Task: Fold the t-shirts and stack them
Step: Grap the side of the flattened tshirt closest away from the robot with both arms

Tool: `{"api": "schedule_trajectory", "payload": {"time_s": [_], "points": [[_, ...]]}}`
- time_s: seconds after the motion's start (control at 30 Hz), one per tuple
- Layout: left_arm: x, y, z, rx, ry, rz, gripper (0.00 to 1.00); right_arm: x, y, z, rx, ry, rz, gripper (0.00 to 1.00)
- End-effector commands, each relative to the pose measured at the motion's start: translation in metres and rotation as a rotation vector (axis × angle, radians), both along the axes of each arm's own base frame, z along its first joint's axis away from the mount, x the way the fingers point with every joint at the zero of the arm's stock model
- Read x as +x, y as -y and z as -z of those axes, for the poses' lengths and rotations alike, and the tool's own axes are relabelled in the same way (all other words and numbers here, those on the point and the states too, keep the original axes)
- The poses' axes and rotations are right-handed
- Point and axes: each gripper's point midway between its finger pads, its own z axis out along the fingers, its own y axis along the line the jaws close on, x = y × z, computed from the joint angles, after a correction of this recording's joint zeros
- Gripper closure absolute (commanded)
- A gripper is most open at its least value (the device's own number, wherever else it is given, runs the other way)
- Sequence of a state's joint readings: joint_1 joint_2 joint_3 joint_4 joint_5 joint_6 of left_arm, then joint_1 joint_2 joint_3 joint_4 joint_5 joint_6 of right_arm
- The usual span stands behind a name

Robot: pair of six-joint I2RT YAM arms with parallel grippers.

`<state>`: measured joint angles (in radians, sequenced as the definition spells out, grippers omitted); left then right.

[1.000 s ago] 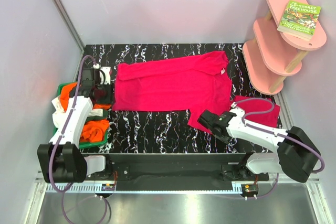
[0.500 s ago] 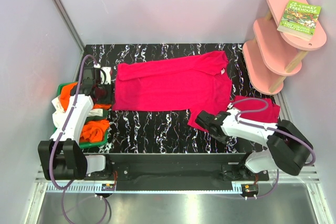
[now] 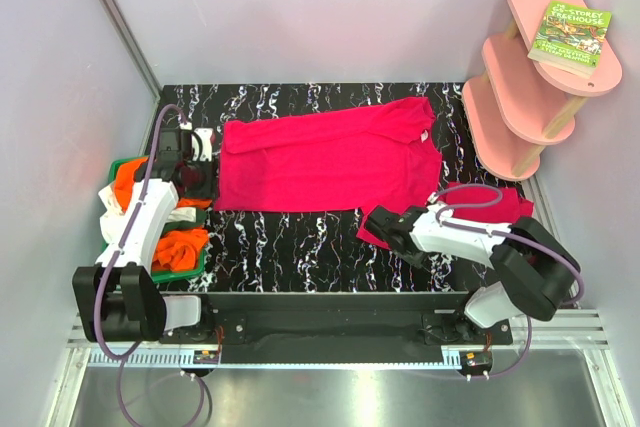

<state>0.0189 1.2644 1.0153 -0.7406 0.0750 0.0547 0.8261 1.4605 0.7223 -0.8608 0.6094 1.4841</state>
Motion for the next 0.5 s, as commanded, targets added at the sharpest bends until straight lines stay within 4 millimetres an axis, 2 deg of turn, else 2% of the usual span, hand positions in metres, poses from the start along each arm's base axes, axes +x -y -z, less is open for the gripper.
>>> {"api": "schedule_trajectory", "payload": {"time_s": [0.0, 0.03, 0.2, 0.33, 0.4, 0.47], "points": [[0.0134, -0.0004, -0.0139, 0.006, 0.042, 0.025, 0.49, 0.0071, -0.0031, 0.0034, 0.005, 0.015, 0.062, 0.6], [0.0138, -0.0011, -0.014, 0.01, 0.042, 0.026, 0.49, 0.0038, -0.0052, 0.0064, 0.018, -0.003, 0.068, 0.65], [0.0146, -0.0043, -0.0118, 0.033, 0.034, 0.039, 0.49, -0.0028, -0.0093, 0.0078, 0.039, -0.044, 0.075, 0.73], [0.0137, -0.0039, -0.0088, 0.035, 0.025, 0.043, 0.49, -0.0011, -0.0107, 0.0041, 0.03, -0.049, 0.077, 0.74], [0.0123, -0.0034, -0.0062, 0.031, 0.018, 0.048, 0.49, -0.0012, -0.0106, 0.0045, 0.023, -0.055, 0.077, 0.81], [0.0116, -0.0027, -0.0047, 0.027, 0.013, 0.047, 0.49, -0.0016, -0.0098, 0.0058, 0.014, -0.062, 0.076, 0.97]]}}
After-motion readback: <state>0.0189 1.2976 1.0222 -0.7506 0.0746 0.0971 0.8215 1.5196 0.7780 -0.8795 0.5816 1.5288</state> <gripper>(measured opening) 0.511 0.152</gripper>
